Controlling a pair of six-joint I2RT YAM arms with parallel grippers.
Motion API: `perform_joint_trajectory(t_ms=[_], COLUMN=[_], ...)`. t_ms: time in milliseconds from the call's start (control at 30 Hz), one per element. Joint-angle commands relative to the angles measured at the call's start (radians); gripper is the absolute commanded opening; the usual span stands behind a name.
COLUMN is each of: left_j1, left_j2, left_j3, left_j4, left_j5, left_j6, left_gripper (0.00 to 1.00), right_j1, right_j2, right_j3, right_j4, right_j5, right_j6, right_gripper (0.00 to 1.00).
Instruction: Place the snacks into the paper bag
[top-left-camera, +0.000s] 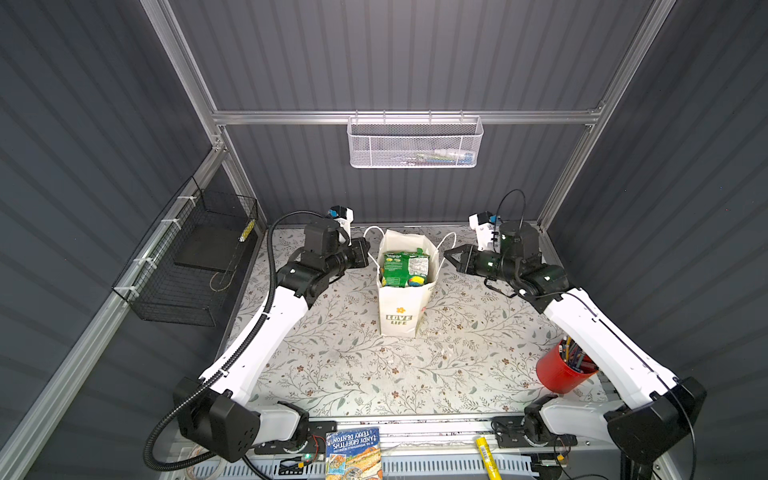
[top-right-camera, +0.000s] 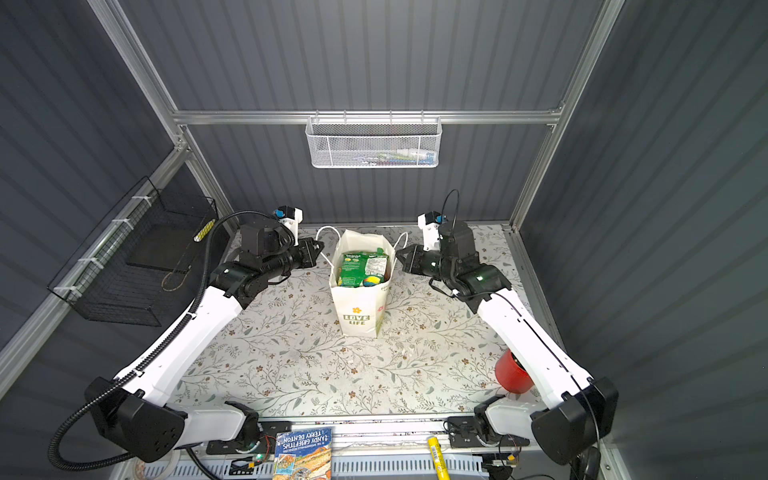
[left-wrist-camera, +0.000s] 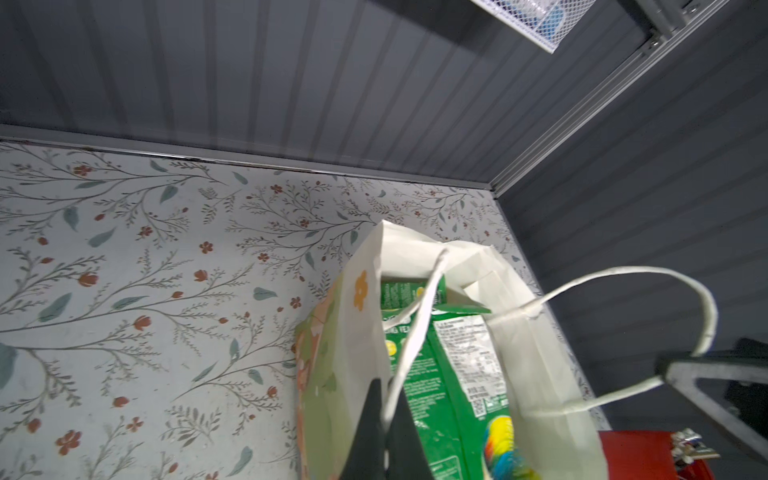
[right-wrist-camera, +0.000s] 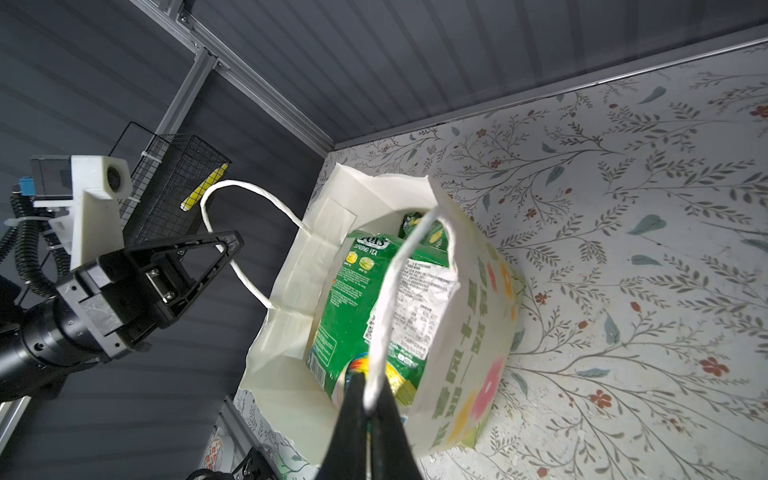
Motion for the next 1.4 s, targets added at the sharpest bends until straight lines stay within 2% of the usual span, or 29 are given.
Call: perform_joint_trajectory(t_ms=[0,100,200,267,400,567,667,800,967,1033,1133,1233,1367], left_j1=[0.004,-0.022,-0.076,-0.105,-0.149,-0.172,-0.172,-0.174,-0.173,-0.172,-0.172,-0.172,-0.172], left_j2=[0.039,0.119,0.177,0.174,0.129,0.024,0.032,0.028,0.041,0.043,-0.017,-0.109,-0.21], left_j3=[0.107,0.251,0.398,0.42,0.357,0.099,0.044,0.179,0.348,0.375,0.283,0.134,-0.116], left_j4=[0.065,0.045,-0.005,0.011,0.026,0.155,0.133,0.107,0.033,0.005,0.043,0.09,0.132], left_j5=[0.079,0.1,0.074,0.05,-0.009,-0.014,-0.053,-0.007,-0.08,-0.083,-0.052,-0.076,-0.141], left_j6=[-0.09,-0.132,-0.116,-0.106,-0.094,-0.131,-0.128,-0.132,-0.075,-0.064,-0.083,-0.095,-0.106], left_gripper=[0.0,0.0,0.0,0.0,0.0,0.0,0.0,0.0,0.0,0.0,0.0,0.0,0.0], right_j1=[-0.024,-0.043,-0.057,-0.069,-0.095,-0.157,-0.176,-0.176,-0.178,-0.177,-0.177,-0.166,-0.141], right_j2=[0.019,0.054,0.076,0.084,0.05,0.012,0.005,0.008,0.09,0.114,0.081,-0.012,-0.145], right_j3=[0.107,0.202,0.285,0.324,0.267,0.08,0.063,0.198,0.454,0.506,0.416,0.183,-0.13], right_j4=[0.066,0.031,0.011,-0.017,-0.02,-0.006,-0.024,-0.09,-0.205,-0.229,-0.188,-0.075,0.079], right_j5=[-0.043,-0.054,-0.077,-0.085,-0.089,-0.142,-0.159,-0.18,-0.178,-0.191,-0.212,-0.22,-0.173], right_j6=[0.026,0.04,0.046,0.05,0.042,0.081,0.09,0.094,0.082,0.077,0.087,0.118,0.15], right_gripper=[0.0,0.0,0.0,0.0,0.0,0.0,0.0,0.0,0.0,0.0,0.0,0.0,0.0])
